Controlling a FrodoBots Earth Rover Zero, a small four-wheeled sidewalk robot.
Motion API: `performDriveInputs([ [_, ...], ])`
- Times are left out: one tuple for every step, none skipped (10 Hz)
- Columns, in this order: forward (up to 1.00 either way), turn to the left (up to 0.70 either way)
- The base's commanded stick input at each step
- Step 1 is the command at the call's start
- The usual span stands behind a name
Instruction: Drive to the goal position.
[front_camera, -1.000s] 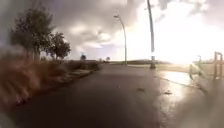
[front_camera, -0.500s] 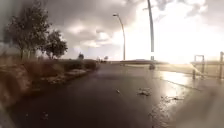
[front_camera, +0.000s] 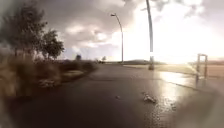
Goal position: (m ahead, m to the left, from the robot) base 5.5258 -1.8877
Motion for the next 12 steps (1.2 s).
performDriveInputs([
  [0.70, -0.14],
  [0.70, -0.14],
  [0.70, -0.14],
  [0.70, -0.14],
  [0.70, -0.14],
  [0.70, -0.14],
  [0.70, -0.14],
  [0.70, -0.14],
  [0.70, -0.14],
  [0.70, -0.14],
  [0.70, -0.14],
  [0.70, -0.14],
])
